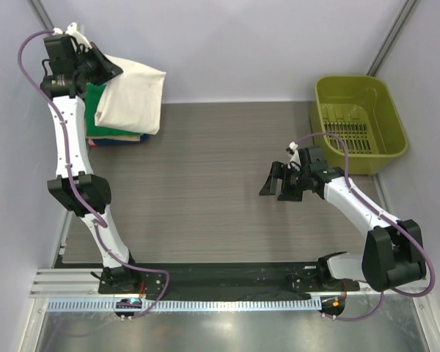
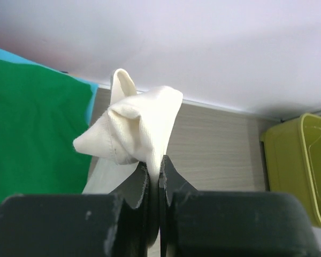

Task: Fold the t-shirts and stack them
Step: Neatly place the folded tshirt to the corner

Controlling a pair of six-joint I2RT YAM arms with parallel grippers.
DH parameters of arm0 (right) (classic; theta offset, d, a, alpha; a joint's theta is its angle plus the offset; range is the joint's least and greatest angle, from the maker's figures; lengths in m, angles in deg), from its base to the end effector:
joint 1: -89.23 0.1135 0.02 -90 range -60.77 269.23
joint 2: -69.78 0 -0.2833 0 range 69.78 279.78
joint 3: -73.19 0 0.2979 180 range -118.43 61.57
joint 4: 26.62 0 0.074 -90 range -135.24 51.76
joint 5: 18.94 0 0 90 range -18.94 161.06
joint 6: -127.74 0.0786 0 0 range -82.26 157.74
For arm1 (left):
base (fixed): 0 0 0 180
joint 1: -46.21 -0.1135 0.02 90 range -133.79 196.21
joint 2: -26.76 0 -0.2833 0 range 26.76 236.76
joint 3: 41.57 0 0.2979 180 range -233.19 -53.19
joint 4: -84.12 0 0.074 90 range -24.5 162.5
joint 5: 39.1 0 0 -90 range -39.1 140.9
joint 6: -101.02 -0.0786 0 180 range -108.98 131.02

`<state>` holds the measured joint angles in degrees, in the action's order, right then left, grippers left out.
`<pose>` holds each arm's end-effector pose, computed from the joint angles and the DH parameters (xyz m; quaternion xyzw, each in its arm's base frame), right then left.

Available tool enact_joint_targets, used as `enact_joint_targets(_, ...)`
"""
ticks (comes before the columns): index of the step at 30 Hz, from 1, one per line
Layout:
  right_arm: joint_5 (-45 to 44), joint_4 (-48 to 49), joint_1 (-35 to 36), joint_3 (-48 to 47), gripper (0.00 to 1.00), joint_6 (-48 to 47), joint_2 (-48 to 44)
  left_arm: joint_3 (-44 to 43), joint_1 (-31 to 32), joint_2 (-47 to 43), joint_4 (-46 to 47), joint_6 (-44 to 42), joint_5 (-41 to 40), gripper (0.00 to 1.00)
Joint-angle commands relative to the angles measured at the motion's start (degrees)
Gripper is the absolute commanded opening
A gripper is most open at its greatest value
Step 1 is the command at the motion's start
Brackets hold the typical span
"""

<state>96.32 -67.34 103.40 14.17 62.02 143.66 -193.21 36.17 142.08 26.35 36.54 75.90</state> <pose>0.2936 0.1087 0.1896 0.0177 0.9342 0.2923 0.2038 0.5142 0.0573 0.4929 -0.1303 0.8054 -0.2513 0.5207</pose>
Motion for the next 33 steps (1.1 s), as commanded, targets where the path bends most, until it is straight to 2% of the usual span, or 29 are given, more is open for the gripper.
enact_joint_targets(1, 1.1, 1.7, 0.1, -0.7, 0.83, -0.2, 0.5, -3.1, -1.6, 0.1, 5.8, 1.0, 2.2, 0.00)
enact_joint_targets(17, 2.2, 2.6, 0.1, 0.0, 0.83, 0.2, 3.3, -9.7, -6.3, 7.8, 8.5, 1.1, 5.0, 0.00)
enact_joint_targets(20, 2.2, 2.6, 0.2, 0.1, 0.83, 0.2, 4.2, -9.7, -6.3, 8.7, 10.2, 0.2, 3.2, 0.00)
enact_joint_targets(33, 1.2, 2.4, 0.4, 1.0, 0.83, 0.1, 6.6, -10.6, -10.8, 19.0, 25.0, 3.7, -0.9, 0.00)
